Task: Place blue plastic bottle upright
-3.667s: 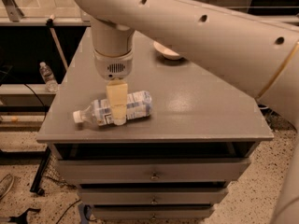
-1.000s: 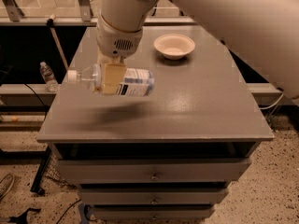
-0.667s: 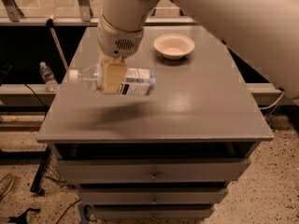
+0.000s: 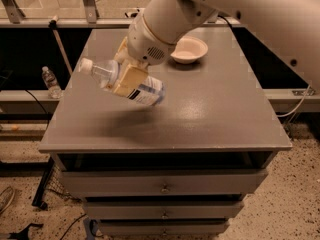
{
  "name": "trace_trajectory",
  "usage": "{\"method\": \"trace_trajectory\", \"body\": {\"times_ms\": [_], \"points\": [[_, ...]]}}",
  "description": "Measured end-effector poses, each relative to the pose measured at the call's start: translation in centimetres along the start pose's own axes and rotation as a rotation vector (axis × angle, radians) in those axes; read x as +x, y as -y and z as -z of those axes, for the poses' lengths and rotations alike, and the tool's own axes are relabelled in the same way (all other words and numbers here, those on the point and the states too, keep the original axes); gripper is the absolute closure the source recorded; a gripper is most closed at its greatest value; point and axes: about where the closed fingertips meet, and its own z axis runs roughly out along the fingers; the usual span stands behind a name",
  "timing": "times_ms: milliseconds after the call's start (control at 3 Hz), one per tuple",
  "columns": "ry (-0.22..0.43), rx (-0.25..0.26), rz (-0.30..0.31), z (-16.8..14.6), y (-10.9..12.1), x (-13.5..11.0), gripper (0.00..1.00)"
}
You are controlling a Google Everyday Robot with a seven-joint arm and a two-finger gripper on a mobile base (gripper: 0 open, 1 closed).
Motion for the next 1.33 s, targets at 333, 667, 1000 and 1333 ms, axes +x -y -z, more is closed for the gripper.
{"method": "trace_trajectory", "body": {"times_ms": [333,667,1000,1333], "points": [[0.173,0.063,-0.051,1.1,0.8,0.2,1.00],[0.170,0.061,-0.049,1.0,0.8,0.2,1.00],[0.220,0.076,-0.067,1.4,1.2,0.3,1.00],[0.312,0.092,-0.098,2.1,2.1,0.7,1.00]]}}
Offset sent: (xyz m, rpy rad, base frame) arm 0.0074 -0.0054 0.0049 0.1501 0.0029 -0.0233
